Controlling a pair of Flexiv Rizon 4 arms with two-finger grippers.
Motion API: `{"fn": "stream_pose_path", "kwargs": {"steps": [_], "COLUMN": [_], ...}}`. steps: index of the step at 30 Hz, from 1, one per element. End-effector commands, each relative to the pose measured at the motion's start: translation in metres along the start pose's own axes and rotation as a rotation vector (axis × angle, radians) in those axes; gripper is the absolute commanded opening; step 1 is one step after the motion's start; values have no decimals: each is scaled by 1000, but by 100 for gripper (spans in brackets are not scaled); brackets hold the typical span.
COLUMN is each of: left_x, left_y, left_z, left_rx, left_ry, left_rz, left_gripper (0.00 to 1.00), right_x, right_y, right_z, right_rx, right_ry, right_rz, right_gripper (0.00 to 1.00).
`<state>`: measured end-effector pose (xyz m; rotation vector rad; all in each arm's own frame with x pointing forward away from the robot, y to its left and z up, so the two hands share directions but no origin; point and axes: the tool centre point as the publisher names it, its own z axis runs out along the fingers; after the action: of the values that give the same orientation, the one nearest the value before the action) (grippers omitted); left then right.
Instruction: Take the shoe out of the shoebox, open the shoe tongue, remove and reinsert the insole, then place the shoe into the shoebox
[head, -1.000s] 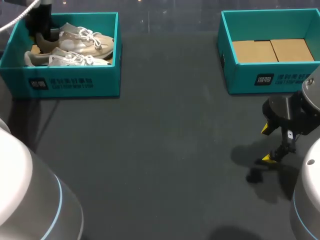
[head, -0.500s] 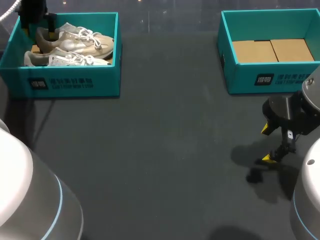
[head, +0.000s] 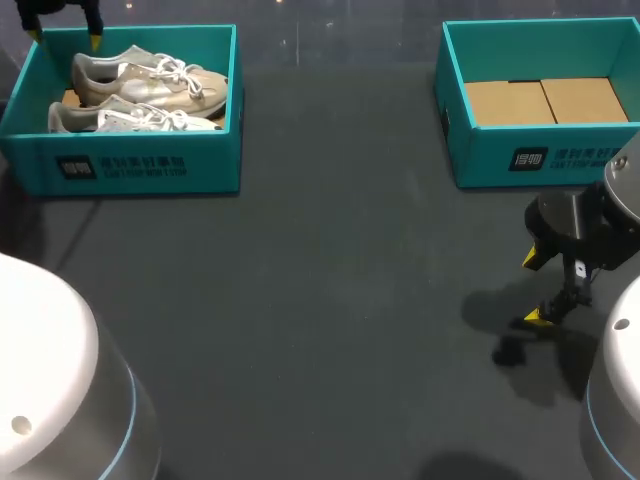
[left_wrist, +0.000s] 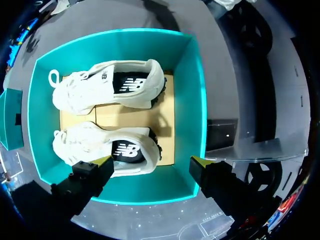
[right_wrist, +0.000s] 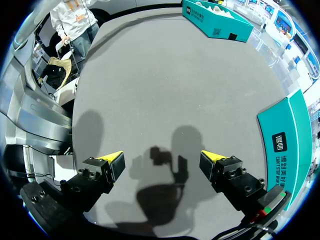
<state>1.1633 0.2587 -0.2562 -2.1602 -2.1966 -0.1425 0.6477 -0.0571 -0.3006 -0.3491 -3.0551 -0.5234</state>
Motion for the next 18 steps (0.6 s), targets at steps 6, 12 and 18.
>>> {"fn": "stream_pose_path", "kwargs": {"steps": [6,12,18], "left_x": [7,7,9], "left_y": [-67,-67,-85], "left_z": [-22,-22,-17], "left_rx": [-60,-60,-83], "left_ry": [2,2,14], "left_rz": [7,7,24], "left_gripper": [100,100,100], "right_x": [2,2,2], "right_y": [0,0,0], "right_z": [0,0,0], "right_rx": [1,1,1], "right_ry": [-3,-3,-3], "right_rz": [0,0,0], "right_gripper": [100,100,100]}}
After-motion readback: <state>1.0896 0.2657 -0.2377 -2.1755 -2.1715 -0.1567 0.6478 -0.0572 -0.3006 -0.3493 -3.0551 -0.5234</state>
